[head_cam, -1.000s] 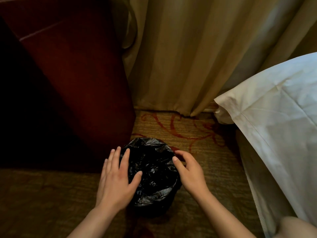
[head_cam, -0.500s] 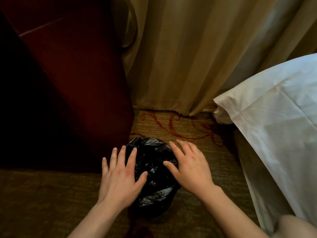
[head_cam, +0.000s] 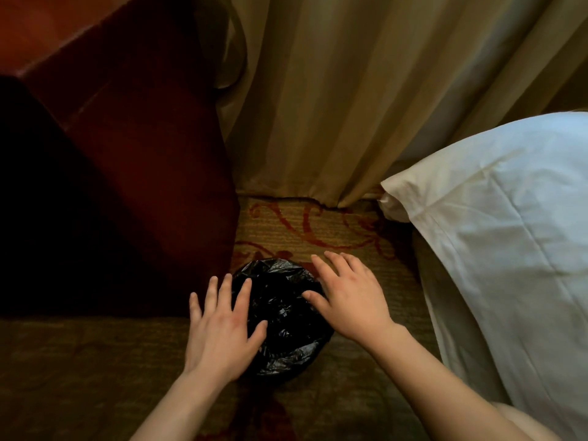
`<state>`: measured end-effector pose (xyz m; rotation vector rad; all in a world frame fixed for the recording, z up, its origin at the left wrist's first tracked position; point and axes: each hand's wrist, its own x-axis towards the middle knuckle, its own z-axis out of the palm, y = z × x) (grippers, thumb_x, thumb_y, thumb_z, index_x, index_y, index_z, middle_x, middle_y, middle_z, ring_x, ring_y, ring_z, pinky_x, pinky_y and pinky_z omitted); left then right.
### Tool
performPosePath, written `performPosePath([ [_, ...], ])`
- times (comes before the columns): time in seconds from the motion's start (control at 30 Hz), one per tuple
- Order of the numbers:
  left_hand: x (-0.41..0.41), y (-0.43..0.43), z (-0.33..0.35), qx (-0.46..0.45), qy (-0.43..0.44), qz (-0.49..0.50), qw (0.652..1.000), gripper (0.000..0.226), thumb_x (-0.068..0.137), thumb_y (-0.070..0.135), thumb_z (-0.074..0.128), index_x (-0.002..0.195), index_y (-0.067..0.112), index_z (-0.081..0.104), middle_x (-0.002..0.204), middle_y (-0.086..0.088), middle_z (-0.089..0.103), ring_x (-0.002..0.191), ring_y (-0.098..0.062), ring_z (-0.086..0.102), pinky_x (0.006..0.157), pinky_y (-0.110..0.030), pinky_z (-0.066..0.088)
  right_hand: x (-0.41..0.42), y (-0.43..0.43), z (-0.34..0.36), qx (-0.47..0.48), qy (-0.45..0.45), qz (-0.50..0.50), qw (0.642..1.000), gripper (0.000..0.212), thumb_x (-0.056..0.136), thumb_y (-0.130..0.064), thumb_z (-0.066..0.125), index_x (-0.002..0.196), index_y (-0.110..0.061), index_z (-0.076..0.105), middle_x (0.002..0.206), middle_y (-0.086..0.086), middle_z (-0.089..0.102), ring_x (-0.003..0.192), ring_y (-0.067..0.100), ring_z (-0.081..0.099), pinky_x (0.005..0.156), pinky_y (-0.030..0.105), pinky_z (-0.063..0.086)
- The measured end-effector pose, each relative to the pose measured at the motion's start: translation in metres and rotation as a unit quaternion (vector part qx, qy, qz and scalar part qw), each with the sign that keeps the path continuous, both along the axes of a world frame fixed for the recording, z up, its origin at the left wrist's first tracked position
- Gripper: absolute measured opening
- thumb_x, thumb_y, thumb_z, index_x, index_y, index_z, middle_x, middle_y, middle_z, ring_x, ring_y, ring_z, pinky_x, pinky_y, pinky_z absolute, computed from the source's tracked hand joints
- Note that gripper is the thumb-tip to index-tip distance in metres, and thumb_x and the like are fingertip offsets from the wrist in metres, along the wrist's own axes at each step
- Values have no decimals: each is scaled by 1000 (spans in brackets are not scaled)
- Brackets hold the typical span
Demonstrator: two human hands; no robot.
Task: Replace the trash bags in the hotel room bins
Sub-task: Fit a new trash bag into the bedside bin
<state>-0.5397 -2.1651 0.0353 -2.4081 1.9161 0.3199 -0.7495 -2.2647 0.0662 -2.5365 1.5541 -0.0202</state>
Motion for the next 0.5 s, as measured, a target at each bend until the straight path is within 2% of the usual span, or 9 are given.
performPosePath([
  [0.17, -12, 12, 103, 60, 14, -27, 998, 78, 92, 62, 34, 156, 28, 5, 164, -8, 7, 151, -29, 0, 121, -54, 6, -10, 12, 104, 30, -4, -25, 999, 69, 92, -63, 41, 150, -27, 36, 149, 1, 47, 137, 25, 39, 112, 43, 37],
  [0.33, -39, 16, 249, 95, 28, -44, 994, 78, 94, 54, 41, 155, 30, -1, 164, -4, 7, 151, -25, 2, 122, -50, 9, -40, 32, 240, 62, -16, -61, 996, 67, 94, -62, 39, 152, -29, 31, 151, -2, 43, 139, 23, 37, 114, 41, 34],
  [0.5, -69, 14, 393, 69, 29, -72, 995, 78, 93, 50, 46, 155, 32, 2, 163, -2, 16, 151, -22, 11, 122, -46, 13, -79, 48, 380, 75, -28, -98, 992, 66, 96, -59, 40, 153, -28, 27, 147, -3, 47, 133, 23, 42, 105, 39, 41],
])
